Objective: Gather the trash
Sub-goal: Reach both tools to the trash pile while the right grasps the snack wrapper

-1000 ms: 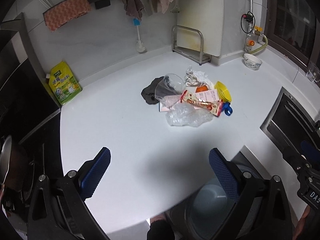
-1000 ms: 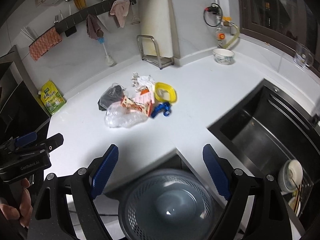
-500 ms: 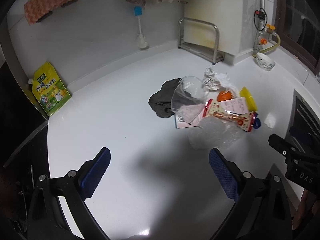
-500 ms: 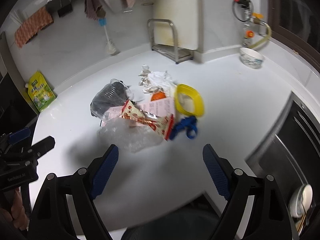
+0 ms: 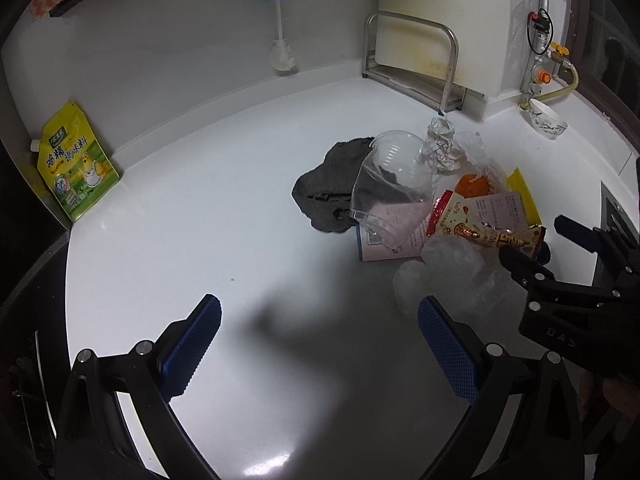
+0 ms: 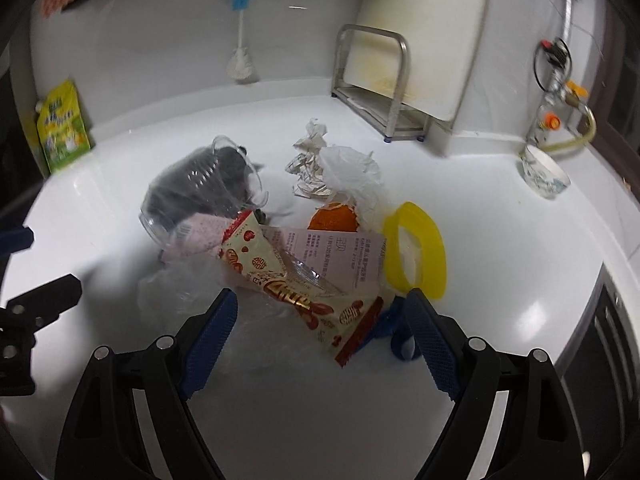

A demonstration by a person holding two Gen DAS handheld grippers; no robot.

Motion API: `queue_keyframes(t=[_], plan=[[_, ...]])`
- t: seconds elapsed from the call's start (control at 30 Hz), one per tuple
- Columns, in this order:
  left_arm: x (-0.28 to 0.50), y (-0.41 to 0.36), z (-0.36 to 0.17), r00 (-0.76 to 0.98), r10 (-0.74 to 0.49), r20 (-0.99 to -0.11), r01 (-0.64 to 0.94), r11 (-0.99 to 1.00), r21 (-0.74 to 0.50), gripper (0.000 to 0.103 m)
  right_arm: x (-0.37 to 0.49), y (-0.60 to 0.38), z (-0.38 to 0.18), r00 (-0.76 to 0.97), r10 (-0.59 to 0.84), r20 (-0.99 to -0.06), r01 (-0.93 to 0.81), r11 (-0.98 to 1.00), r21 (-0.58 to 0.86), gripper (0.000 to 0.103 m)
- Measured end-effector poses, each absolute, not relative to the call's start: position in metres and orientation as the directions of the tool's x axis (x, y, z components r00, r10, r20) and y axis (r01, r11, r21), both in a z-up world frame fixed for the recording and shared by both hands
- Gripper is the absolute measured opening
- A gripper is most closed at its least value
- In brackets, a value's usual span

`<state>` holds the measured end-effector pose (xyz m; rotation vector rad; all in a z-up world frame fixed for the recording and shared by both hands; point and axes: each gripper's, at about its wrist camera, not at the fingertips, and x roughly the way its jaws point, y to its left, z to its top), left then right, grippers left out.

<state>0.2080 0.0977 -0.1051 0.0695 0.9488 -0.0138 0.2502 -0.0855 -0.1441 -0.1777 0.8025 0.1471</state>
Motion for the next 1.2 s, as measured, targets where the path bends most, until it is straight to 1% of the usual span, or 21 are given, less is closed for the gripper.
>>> queue_keyframes(t=[0.13,0.23,0.3,0.37,0.4,0.43,0.47,0.5,0.57,0.63,0.67,0.77,0.93,1.07,1.2], plan=[[0.206,0.095,-0.113,0.573,0.013,-0.820,0.057,0.997,0.056,0.097,0.254,-0.074,-0.152,0.704,0.029,-0.710,-0.234,0.953,-0.193,0.082],[0.206,0.093,-0.116,0.567,0.003,-0.824,0.064,0.997,0.048,0.097,0.257,-0.069,-0.155,0.710,0.023,-0.704,-0.252,0.942,-0.224,0.081],[0.205,0.092,-0.117,0.568,-0.001,-0.823,0.071,0.996,0.048,0.097,0.259,-0.066,-0.157,0.717,0.021,-0.697,-0.265,0.933,-0.244,0.078],[0.205,0.090,-0.118,0.570,-0.005,-0.821,0.081,0.995,0.050,0.097,0.261,-0.064,-0.159,0.712,0.018,-0.702,-0.275,0.927,-0.254,0.065],[0.205,0.089,-0.118,0.572,-0.005,-0.820,0.085,0.995,0.053,0.097,0.263,-0.063,-0.160,0.705,0.019,-0.709,-0.282,0.925,-0.256,0.061],[0.205,0.088,-0.118,0.573,-0.006,-0.820,0.087,0.995,0.054,0.097,0.264,-0.063,-0.162,0.698,0.022,-0.716,-0.288,0.924,-0.253,0.054],[0.206,0.088,-0.118,0.573,-0.007,-0.820,0.088,0.995,0.053,0.097,0.265,-0.062,-0.163,0.691,0.027,-0.722,-0.295,0.923,-0.247,0.049],[0.206,0.088,-0.118,0.573,-0.009,-0.820,0.088,0.995,0.051,0.097,0.265,-0.062,-0.165,0.685,0.034,-0.728,-0.303,0.922,-0.242,0.046],[0.207,0.087,-0.118,0.572,-0.009,-0.820,0.089,0.995,0.051,0.097,0.263,-0.061,-0.165,0.684,0.043,-0.729,-0.314,0.918,-0.241,0.033],[0.207,0.085,-0.119,0.572,-0.011,-0.820,0.092,0.995,0.050,0.097,0.261,-0.061,-0.164,0.679,0.056,-0.732,-0.319,0.921,-0.226,0.024],[0.207,0.085,-0.119,0.572,-0.015,-0.820,0.093,0.995,0.047,0.097,0.260,-0.062,-0.164,0.677,0.063,-0.734,-0.318,0.923,-0.214,0.022],[0.209,0.081,-0.120,0.571,-0.031,-0.820,0.102,0.994,0.034,0.097,0.256,-0.071,-0.158,0.666,0.110,-0.738,-0.298,0.946,-0.128,0.018],[0.210,0.072,-0.122,0.583,-0.056,-0.811,0.130,0.991,0.025,0.097,0.246,-0.090,-0.146,0.673,0.164,-0.721,-0.243,0.970,-0.006,0.017],[0.214,0.062,-0.124,0.576,-0.081,-0.814,0.149,0.989,0.007,0.097,0.234,-0.103,-0.139,0.688,0.165,-0.706,-0.190,0.981,0.044,0.017],[0.219,0.050,-0.120,0.578,-0.109,-0.809,0.152,0.988,-0.025,0.097,0.220,-0.115,-0.132,0.714,0.131,-0.688,-0.133,0.990,0.051,0.017]])
